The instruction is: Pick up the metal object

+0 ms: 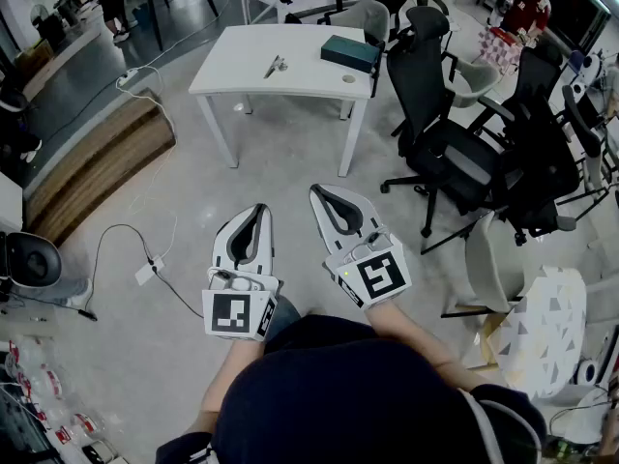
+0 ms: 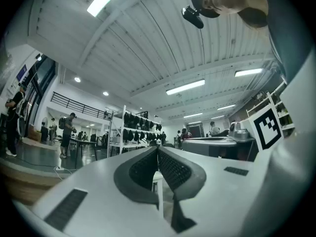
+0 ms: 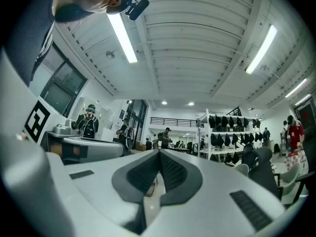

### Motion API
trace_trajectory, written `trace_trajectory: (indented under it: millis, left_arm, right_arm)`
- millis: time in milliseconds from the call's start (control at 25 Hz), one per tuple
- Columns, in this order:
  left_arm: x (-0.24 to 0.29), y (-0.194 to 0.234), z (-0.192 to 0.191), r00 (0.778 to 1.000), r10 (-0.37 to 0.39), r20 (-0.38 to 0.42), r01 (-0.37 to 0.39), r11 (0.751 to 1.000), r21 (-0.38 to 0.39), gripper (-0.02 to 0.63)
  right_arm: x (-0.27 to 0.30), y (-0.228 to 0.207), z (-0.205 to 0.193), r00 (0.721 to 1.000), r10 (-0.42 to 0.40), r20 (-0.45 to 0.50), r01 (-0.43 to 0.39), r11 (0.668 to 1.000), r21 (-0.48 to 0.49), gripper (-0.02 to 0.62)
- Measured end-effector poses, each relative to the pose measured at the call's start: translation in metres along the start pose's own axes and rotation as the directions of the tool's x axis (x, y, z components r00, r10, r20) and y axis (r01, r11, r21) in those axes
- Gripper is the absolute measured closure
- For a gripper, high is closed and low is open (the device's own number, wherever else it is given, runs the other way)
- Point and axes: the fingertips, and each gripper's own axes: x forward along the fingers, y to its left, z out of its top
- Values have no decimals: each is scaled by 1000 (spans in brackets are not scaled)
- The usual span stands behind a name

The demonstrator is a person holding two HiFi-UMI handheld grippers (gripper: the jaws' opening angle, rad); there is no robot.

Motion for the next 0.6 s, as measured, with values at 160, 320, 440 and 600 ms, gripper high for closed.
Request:
trace_trajectory:
  millis: [160, 320, 440, 600]
  left_arm:
    - [7, 7, -9, 1000, -2, -15, 2, 1000, -15, 578]
    - [23, 22, -17, 1000, -4, -16, 3, 1000, -30, 578]
    - [44, 39, -28, 1000, -20, -24, 19, 999, -47, 578]
    - [87, 72, -42, 998, -64, -27, 62, 997, -53, 578]
  right_arm:
    - [11, -4, -6, 1000, 6, 11, -6, 999, 43, 569]
    - [29, -15, -17, 1000, 3, -8, -3, 999, 47, 568]
    - [51, -27, -30, 999, -5, -38, 6, 999, 47, 566]
    - [95, -49, -50, 998, -28, -54, 32, 997, 75, 566]
